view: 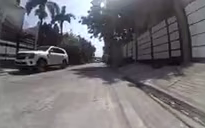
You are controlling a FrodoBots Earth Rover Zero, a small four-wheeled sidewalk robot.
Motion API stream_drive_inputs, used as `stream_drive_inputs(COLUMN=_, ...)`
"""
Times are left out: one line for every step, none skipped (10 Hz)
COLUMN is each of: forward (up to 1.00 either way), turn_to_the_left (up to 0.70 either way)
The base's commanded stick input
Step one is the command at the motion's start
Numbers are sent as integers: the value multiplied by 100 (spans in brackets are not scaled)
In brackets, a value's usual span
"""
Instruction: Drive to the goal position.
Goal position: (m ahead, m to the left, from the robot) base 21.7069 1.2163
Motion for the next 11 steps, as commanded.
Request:
stream_drive_inputs(forward=85, turn_to_the_left=0)
stream_drive_inputs(forward=85, turn_to_the_left=0)
stream_drive_inputs(forward=85, turn_to_the_left=0)
stream_drive_inputs(forward=85, turn_to_the_left=0)
stream_drive_inputs(forward=85, turn_to_the_left=0)
stream_drive_inputs(forward=85, turn_to_the_left=0)
stream_drive_inputs(forward=85, turn_to_the_left=0)
stream_drive_inputs(forward=85, turn_to_the_left=0)
stream_drive_inputs(forward=85, turn_to_the_left=0)
stream_drive_inputs(forward=85, turn_to_the_left=0)
stream_drive_inputs(forward=85, turn_to_the_left=-21)
